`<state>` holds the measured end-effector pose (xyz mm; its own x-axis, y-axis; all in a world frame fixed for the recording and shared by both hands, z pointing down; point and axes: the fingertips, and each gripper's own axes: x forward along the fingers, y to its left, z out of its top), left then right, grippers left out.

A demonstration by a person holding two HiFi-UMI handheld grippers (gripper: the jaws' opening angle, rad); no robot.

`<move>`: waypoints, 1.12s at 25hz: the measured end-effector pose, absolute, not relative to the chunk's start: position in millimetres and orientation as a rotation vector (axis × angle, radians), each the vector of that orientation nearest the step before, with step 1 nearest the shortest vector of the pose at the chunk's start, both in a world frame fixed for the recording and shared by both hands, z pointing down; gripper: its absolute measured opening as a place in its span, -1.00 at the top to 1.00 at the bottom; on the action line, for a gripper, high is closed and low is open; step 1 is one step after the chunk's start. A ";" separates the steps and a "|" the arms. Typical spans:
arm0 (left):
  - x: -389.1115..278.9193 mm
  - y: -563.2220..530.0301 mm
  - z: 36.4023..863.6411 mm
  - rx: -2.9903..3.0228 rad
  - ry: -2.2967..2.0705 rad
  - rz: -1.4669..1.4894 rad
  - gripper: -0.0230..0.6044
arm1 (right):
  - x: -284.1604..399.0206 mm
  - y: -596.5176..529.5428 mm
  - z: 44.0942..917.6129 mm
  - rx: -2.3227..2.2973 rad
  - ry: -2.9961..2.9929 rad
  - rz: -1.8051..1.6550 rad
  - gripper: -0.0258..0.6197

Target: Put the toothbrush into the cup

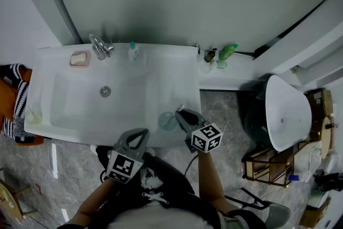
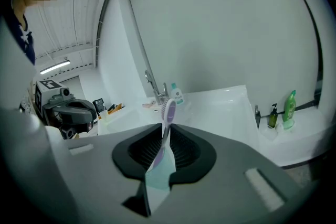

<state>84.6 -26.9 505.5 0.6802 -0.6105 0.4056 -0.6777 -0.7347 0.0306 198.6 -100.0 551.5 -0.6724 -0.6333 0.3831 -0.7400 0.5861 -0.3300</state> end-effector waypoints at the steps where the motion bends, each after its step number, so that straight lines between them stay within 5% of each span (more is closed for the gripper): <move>1: 84.5 -27.4 505.4 2.713 -1.049 0.559 0.93 | 198.4 -100.5 551.6 1.140 -2.591 0.695 0.76; 19: 85.7 -30.5 507.6 2.717 -1.027 0.542 0.93 | 198.6 -91.6 559.4 1.156 -2.438 0.754 0.45; 24: 86.0 -31.9 505.0 2.724 -1.025 0.534 0.93 | 198.9 -80.8 543.8 1.216 -2.475 0.869 0.49; 28: 86.6 -32.3 503.5 2.723 -1.027 0.525 0.93 | 188.6 -69.4 520.7 1.239 -2.599 1.006 0.75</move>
